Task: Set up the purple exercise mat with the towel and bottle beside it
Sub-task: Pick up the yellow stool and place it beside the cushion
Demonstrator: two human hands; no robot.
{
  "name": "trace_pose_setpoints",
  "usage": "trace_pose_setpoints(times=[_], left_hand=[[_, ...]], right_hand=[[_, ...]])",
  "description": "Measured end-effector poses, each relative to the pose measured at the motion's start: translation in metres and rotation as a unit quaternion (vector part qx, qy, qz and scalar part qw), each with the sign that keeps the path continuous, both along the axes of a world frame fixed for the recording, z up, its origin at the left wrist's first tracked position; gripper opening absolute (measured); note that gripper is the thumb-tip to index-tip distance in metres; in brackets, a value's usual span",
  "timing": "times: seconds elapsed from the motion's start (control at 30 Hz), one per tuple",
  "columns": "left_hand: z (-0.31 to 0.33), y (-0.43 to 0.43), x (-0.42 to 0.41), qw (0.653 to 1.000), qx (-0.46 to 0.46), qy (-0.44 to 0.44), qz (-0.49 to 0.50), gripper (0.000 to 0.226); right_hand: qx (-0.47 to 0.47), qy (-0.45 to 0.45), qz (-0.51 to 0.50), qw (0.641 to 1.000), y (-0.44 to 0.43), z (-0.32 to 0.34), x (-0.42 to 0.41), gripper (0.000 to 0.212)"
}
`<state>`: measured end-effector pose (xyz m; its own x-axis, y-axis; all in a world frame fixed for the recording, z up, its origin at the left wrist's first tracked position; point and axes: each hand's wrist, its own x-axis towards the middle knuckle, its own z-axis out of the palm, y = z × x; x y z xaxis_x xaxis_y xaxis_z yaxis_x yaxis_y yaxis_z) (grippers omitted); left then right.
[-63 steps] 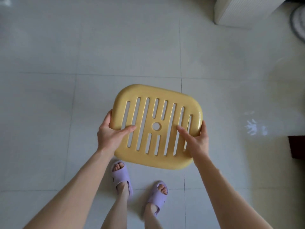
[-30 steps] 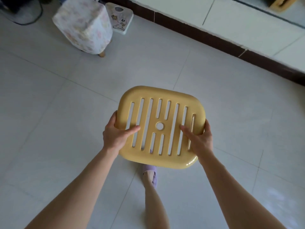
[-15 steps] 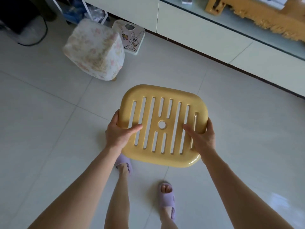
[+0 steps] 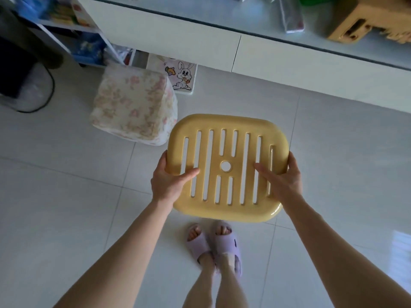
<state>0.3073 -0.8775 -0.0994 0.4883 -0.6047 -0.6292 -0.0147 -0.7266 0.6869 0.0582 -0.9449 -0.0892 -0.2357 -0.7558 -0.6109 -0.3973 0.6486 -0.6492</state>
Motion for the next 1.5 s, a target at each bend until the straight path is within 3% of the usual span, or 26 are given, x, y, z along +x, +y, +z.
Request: trace_pose_setpoints(times=[0.67,1.23,1.5], left_hand=[[-0.082,-0.129,0.060,0.997,0.059,-0.023,-0.042,0.086],[-0.163,-0.185,0.089,0.995,0.041,-0.004,-0.089,0.074],[-0.186,-0.194,0.092,0.996,0.039,-0.003,-0.085,0.086]], right_hand=[[0.051,-0.001,-0.041,0.998,-0.104,-0.087,0.058,0.091],[0.052,0.013,-0.081,0.995,-0.139,-0.164,0.083,0.092],[0.054,0.009,-0.075,0.996,-0.153,-0.183,0.087,0.088]])
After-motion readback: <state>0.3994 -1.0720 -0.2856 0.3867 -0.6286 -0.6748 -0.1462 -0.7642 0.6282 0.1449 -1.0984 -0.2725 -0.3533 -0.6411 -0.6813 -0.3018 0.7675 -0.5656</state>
